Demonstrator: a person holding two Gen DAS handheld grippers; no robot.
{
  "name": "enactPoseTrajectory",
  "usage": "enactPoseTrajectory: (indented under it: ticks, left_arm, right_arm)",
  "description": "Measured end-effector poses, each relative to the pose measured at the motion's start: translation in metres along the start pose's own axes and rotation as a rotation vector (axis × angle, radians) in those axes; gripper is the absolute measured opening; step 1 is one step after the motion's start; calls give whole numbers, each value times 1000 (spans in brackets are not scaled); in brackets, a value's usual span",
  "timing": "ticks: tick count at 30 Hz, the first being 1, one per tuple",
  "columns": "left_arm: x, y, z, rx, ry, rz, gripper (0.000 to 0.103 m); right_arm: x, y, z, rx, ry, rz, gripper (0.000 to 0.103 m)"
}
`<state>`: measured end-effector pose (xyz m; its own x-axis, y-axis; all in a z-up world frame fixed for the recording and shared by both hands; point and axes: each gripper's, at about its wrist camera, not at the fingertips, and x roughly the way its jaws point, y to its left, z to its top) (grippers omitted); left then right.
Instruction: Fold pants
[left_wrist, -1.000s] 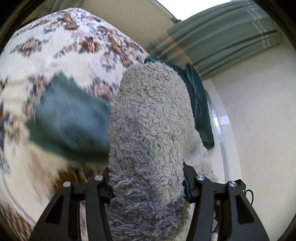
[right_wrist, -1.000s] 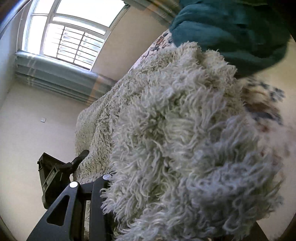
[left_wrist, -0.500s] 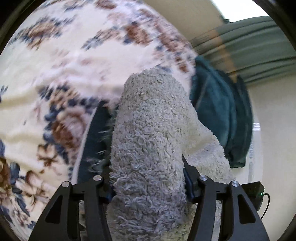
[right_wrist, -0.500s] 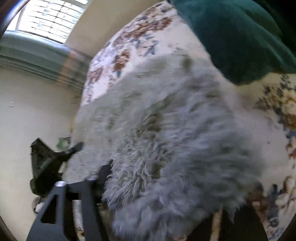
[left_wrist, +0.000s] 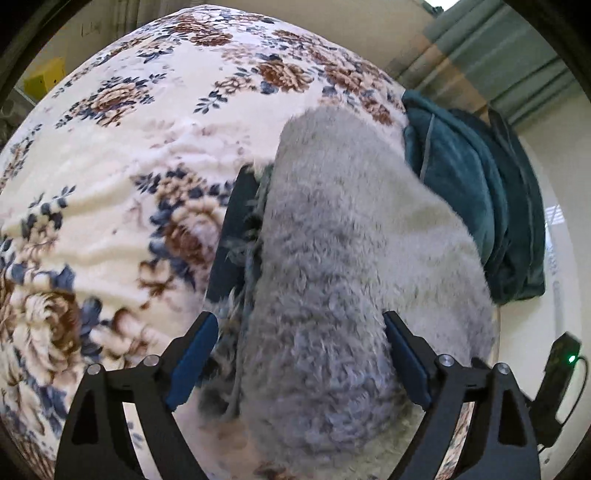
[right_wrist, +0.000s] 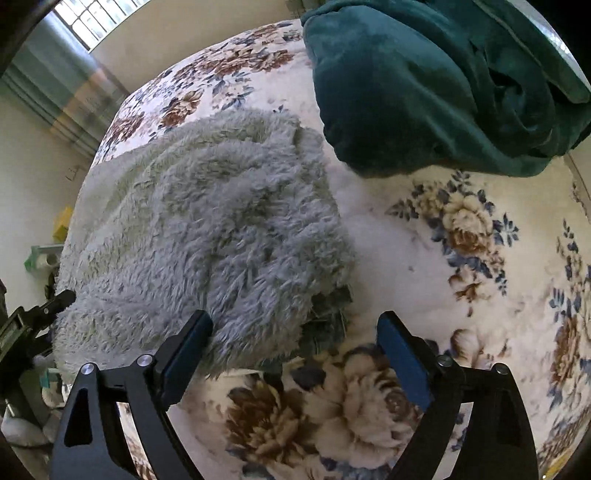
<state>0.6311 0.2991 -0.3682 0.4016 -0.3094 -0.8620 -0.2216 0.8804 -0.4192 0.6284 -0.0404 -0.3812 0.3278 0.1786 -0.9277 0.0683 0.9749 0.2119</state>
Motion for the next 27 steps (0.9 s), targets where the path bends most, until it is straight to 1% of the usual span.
enactPoseTrajectory:
  ticks: [2,3,6,7,8,11,13,17,21,22,24,27]
  left_arm:
    - [-8,-3,-6,-1,-3,12,89]
    - [-12,-5,-6,6,-12,25,89]
    - [-36,-25,-11,67,-74,100,89]
    - [-48,-35,-14,99,-101,134,89]
    - [-54,-42,-17,115,-116,152,89]
    - [-79,-62,-29,159,-172,196,89]
    - [-94,-73,-38,176,-196,206,89]
    - [-133,-99,-64,199,-228,254,89]
    - [-174,-118,-90,211,-274,264,89]
    - [-189,-125,-100,217,-290,265,89]
    - [-207,-135,-115,230,-309,271,89]
    - [-246,-150,-149,242,-346,266,89]
  right_arm:
    - [-8,8,3,-20,-18,-32,98]
    - [0,17,11,-25,-28,-41,103]
    - [-23,30,12,-65,-87,-103,103]
    - [-33,33,10,-77,-104,-118,103]
    - [-44,37,7,-87,-121,-129,103]
    - [-86,45,-4,-110,-173,-143,103]
    - [-111,49,-12,-124,-205,-153,103]
    - [-169,54,-34,-147,-258,-157,103]
    - [-228,55,-64,-167,-308,-156,103]
    - [-242,55,-72,-172,-320,-154,103]
    - [-272,54,-91,-190,-344,-144,103]
    - [-318,53,-122,-208,-384,-133,103]
